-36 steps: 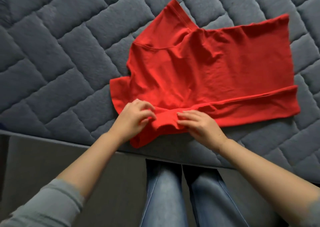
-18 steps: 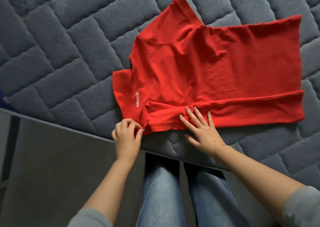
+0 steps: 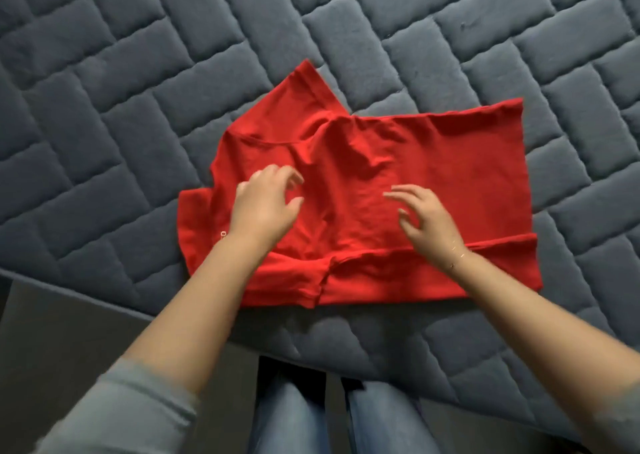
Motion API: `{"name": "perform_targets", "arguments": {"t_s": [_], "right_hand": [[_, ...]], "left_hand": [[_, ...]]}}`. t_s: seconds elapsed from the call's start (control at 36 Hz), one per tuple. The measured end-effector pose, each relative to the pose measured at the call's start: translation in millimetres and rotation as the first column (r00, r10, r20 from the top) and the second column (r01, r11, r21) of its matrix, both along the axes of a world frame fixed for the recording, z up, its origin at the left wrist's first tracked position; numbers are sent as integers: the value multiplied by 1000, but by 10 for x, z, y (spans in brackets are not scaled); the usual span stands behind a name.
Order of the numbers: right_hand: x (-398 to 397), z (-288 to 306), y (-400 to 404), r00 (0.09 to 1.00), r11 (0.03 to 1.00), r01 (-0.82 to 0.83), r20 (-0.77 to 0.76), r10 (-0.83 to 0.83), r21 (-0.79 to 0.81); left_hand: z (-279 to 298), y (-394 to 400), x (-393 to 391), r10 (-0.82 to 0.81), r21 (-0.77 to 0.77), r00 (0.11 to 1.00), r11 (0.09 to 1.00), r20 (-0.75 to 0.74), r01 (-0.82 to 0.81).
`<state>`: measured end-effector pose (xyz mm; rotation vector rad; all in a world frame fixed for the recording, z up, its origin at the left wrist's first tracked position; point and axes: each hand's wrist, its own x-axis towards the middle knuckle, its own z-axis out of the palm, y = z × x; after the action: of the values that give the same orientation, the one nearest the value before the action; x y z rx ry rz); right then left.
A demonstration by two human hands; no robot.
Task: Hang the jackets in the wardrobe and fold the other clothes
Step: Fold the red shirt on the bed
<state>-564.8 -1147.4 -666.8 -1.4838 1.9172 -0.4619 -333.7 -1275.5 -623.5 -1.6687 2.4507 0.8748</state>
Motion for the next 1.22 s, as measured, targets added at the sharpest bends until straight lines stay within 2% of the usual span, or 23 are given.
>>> {"name": "perform_targets", "arguments": {"t_s": [0.06, 0.17, 0.22, 0.31, 0.36, 0.5, 0.61, 0.69, 0.81, 0.86, 0.92, 1.0, 1.06, 1.11, 1.17, 1.22], "right_hand": [[-399, -58, -197, 995, 999, 51, -86, -52, -5], [-1093, -197, -522, 964, 992, 128, -236, -126, -7], [-1369, -276, -647, 946, 992, 115, -309, -95, 48], [-1640, -400, -736, 935, 984, 103, -353, -44, 148], [-1732, -464, -747, 921, 984, 94, -389, -28, 152], [-1850, -483, -694, 828, 992, 110, -558, -59, 58], [-1842, -366, -435, 826, 993, 95, -552, -114, -64], [-1802, -229, -83, 858, 984, 93, -490, -156, -151], [-1703, -148, 409, 880, 980, 131, -437, -184, -149], [-1632, -153, 573, 873, 985, 149, -455, -174, -90], [-1559, -185, 669, 877, 983, 183, -455, -157, 13], [-1429, -176, 699, 881, 957, 273, -425, -207, 101], [-1285, -120, 663, 875, 950, 305, -411, -254, 62], [-1073, -39, 577, 891, 950, 311, -354, -285, 17], [-796, 21, 464, 935, 962, 271, -241, -260, 14], [-453, 47, 334, 975, 975, 216, -67, -213, 49]], "left_hand": [[-120, -195, -467, -92, -33, 995, 995, -34, 91], [-477, -568, -1127, -279, -120, 960, 953, 17, 279], [-657, -765, -1246, -281, -67, 957, 956, 75, 286], [-835, -992, -1184, -275, 91, 948, 960, 160, 264], [-877, -1043, -1093, -338, 109, 920, 940, 201, 322], [-800, -1085, -1061, -451, -75, 811, 856, 372, 511], [-540, -922, -985, -499, -202, 795, 788, 344, 582], [-237, -658, -805, -487, -223, 811, 794, 324, 566], [2, -154, -553, -446, -152, 796, 827, 410, 541], [14, 182, -473, -448, -52, 782, 854, 434, 518], [3, 508, -408, -491, 129, 779, 867, 389, 482], [-88, 787, -295, -422, 287, 877, 891, 231, 353], [-80, 755, -230, -281, 224, 954, 942, 109, 252], [-51, 582, -148, -113, 56, 994, 992, -6, 113], [-37, 342, -43, 16, -53, 995, 998, -94, -21], [-60, 68, 69, 92, -99, 991, 990, -99, -102]]}}
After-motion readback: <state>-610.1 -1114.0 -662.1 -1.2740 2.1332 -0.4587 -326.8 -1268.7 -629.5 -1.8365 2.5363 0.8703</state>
